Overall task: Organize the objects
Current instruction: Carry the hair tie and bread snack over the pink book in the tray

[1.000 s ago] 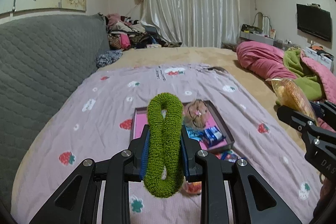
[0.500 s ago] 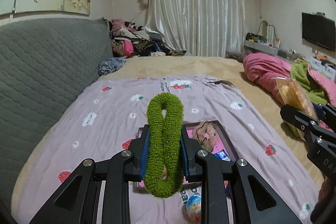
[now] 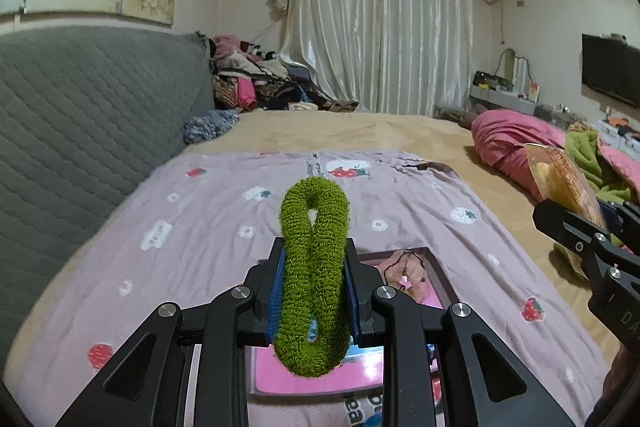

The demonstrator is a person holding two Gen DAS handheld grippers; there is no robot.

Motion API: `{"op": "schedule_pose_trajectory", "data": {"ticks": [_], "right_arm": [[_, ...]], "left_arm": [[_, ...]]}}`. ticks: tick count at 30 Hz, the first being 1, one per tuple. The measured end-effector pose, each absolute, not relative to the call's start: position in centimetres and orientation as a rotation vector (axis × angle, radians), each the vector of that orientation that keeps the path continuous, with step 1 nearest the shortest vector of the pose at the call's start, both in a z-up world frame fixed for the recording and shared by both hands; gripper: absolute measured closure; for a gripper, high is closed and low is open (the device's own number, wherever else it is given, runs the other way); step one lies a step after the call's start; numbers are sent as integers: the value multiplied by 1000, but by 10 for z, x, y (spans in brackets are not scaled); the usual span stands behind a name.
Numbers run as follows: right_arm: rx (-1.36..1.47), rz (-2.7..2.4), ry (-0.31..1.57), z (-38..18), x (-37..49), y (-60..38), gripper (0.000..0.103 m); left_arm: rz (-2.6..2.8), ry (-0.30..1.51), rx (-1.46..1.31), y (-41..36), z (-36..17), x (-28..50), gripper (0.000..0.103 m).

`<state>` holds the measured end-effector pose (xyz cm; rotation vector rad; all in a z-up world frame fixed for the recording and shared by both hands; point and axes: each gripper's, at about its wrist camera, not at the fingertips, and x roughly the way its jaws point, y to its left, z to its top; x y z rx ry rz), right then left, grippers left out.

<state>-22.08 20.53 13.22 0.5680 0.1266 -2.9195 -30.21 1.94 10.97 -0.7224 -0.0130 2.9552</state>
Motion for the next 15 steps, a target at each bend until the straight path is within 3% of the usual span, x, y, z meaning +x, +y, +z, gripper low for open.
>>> {"op": "schedule_pose_trajectory", "data": {"ticks": [8, 15], "right_arm": [[608, -2885, 101, 104, -243, 198, 64], [676, -2870, 78, 69, -261, 196, 64]], "left_arm": [[2941, -79, -770, 15, 65, -327, 77], [2952, 6, -825, 12, 29, -343, 77]]}}
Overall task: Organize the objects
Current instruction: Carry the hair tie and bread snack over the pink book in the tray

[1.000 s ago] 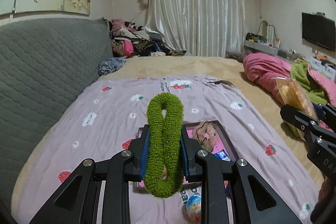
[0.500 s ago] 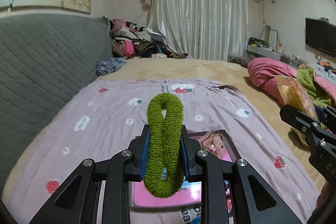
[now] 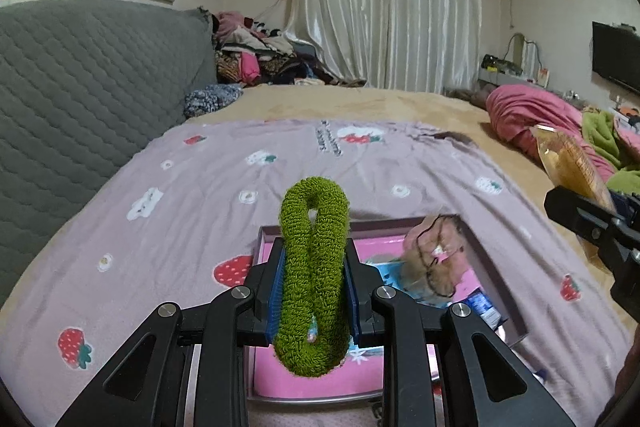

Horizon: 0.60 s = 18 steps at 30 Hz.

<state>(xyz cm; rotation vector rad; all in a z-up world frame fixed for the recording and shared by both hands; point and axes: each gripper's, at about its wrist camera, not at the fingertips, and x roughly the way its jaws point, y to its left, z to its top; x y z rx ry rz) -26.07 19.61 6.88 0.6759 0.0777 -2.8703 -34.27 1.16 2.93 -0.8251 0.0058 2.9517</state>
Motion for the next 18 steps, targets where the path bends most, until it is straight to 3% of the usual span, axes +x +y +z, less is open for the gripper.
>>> {"op": "schedule_pose_trajectory", "data": {"ticks": [18], "right_arm": [[862, -2868, 123, -4, -299, 203, 64]], "left_arm": [[2884, 60, -964, 26, -26, -378, 77]]}}
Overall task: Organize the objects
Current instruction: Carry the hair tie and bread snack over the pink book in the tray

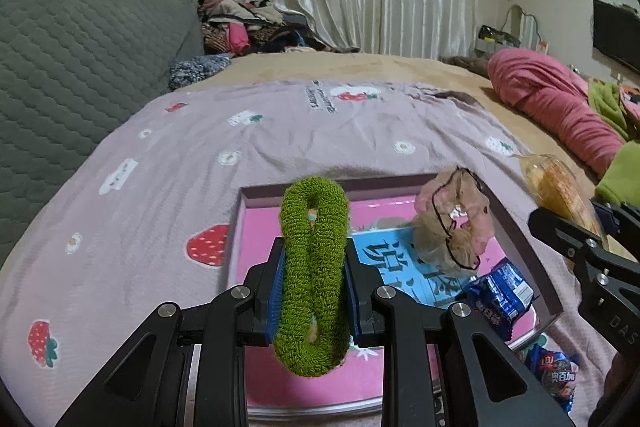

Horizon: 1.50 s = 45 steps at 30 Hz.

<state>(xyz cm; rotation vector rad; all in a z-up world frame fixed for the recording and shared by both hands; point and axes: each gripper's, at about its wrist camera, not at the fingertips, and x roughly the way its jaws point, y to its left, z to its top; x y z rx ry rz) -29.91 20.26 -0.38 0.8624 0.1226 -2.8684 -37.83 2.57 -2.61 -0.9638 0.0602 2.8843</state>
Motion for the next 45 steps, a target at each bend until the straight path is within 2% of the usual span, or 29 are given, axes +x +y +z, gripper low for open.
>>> {"op": "schedule_pose_trajectory", "data": {"ticks": [12, 45], "right_arm": [[949, -2857, 170, -25, -312, 203, 64], [1011, -2865, 196, -40, -328, 210, 64]], "left_arm": [[2804, 119, -1050, 56, -52, -386, 77], [2675, 204, -1140, 87, -73, -383, 76]]}}
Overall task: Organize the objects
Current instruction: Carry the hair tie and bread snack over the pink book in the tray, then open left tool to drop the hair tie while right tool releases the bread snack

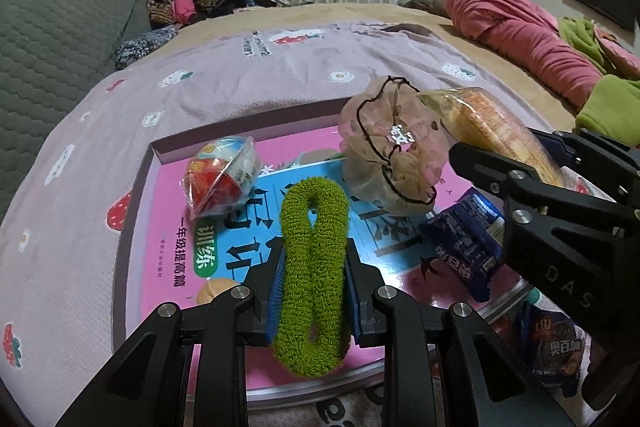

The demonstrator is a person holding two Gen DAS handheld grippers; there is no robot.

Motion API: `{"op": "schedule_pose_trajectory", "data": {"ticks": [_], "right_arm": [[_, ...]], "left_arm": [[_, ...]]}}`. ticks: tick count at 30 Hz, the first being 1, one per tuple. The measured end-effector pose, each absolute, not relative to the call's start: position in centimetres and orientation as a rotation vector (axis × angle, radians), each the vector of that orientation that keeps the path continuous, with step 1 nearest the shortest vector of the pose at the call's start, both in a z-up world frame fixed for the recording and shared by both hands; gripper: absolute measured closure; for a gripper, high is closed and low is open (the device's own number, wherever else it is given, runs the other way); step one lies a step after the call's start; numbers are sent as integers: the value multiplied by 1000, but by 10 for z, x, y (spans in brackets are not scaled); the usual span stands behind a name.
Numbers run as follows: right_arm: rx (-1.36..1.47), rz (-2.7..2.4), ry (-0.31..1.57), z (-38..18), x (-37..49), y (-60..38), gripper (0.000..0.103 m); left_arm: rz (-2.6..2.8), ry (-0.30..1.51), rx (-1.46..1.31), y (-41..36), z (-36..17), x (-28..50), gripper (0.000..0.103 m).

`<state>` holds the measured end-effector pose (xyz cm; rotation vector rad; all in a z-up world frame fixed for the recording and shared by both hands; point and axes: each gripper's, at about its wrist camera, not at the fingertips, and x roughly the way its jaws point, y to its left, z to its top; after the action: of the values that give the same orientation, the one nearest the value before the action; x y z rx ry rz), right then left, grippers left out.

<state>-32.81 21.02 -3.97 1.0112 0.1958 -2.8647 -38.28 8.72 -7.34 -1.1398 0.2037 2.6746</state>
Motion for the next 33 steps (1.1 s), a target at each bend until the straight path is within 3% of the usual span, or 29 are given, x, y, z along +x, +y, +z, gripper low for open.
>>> {"op": "schedule_pose_trajectory", "data": {"ticks": [33], "right_arm": [[1136, -2815, 221, -68, -345, 206, 64]], "left_arm": [[2602, 206, -1264, 91, -93, -388, 74]]}}
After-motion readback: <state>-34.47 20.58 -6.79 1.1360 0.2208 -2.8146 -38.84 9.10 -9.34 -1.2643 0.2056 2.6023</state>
